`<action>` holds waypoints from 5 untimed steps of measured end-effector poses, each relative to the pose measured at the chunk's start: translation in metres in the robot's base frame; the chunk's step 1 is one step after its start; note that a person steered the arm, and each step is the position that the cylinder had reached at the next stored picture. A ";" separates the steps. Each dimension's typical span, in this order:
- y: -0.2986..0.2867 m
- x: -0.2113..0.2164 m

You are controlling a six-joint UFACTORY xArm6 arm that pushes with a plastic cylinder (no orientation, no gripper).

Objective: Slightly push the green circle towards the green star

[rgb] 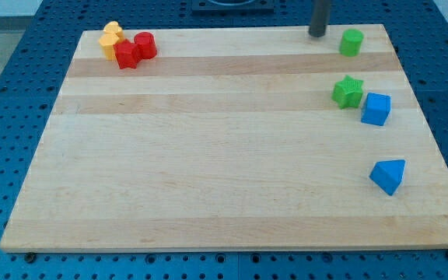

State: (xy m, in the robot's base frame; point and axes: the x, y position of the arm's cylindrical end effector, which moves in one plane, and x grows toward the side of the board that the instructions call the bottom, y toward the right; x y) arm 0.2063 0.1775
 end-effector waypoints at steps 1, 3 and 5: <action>0.017 -0.006; 0.027 0.006; 0.034 0.014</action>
